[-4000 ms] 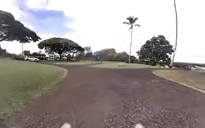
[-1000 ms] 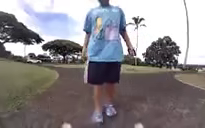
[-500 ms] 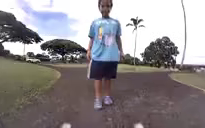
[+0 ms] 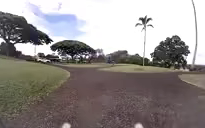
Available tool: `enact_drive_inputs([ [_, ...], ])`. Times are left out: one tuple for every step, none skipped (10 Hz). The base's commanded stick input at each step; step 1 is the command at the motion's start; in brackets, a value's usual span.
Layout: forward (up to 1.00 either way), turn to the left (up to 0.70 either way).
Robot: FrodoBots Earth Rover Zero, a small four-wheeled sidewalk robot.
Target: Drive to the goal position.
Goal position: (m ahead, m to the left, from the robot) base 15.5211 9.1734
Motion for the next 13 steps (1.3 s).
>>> enact_drive_inputs([
  [0.43, 0.00],
  [0.70, 0.00],
  [0.70, 0.00],
  [0.70, 0.00],
  [0.70, 0.00],
  [0.70, 0.00],
  [0.70, 0.00],
  [0.70, 0.00],
  [0.70, 0.00],
  [0.70, 0.04],
  [0.70, 0.08],
  [0.70, 0.05],
  [0.70, 0.02],
])
